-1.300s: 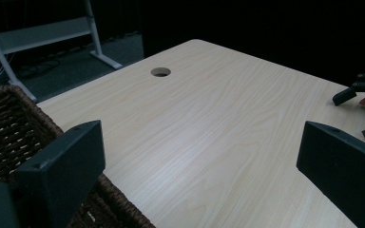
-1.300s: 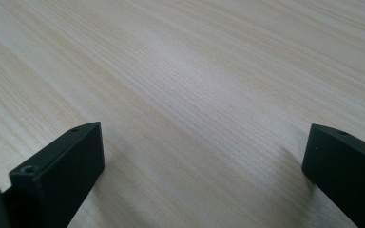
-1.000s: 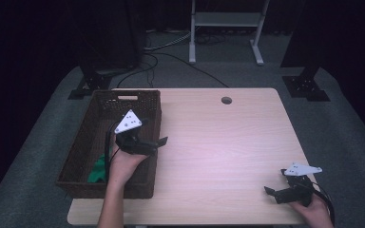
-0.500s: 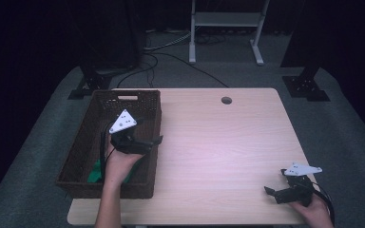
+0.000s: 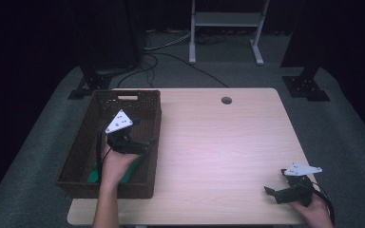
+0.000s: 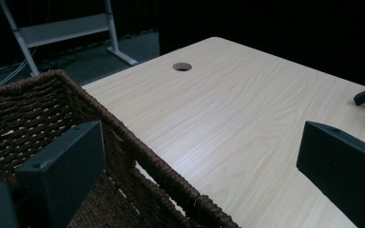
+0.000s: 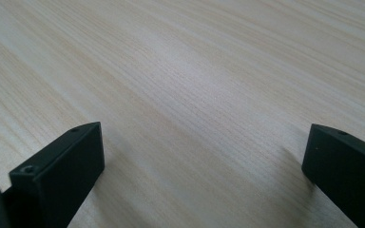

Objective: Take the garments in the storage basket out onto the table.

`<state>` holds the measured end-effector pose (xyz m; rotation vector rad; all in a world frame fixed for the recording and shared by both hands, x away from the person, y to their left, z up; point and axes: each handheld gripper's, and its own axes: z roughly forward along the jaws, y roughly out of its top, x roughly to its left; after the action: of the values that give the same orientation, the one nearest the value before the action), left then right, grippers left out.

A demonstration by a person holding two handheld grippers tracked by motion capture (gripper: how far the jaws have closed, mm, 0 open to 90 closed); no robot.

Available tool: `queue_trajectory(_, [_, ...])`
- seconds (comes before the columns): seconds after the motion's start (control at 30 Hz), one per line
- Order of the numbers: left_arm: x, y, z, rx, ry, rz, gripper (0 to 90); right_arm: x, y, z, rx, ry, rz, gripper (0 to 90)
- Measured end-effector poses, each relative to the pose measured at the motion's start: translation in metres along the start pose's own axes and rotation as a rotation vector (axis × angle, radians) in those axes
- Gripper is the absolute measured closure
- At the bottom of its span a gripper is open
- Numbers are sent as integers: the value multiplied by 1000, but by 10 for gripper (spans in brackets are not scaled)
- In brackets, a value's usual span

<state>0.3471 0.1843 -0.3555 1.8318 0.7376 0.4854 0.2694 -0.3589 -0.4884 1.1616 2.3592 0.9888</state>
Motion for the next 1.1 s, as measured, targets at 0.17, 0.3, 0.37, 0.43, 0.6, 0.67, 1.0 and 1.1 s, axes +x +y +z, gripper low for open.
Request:
queue_trajectory(0.17, [4,-2,-3,2,11,-7,13,0,0,0,0,0,0,0])
queue_trajectory(0.3, [6,-3,-5,2,19,-10,13,0,0,0,0,0,0,0])
queue_trajectory(0.37, [8,-4,-7,0,23,-13,13,0,0,0,0,0,0,0])
queue_trajectory(0.43, [9,-4,-8,-2,27,-15,13,0,0,0,0,0,0,0])
queue_trajectory(0.6, [11,-5,-11,0,36,-13,13,0,0,0,0,0,0,0])
queue_trajectory(0.67, [12,-6,-12,0,39,-10,13,0,0,0,0,0,0,0])
queue_trajectory(1.0, [16,-8,-14,8,54,-12,13,0,0,0,0,0,0,0])
queue_trajectory(1.1, [17,-10,-15,9,58,-14,13,0,0,0,0,0,0,0])
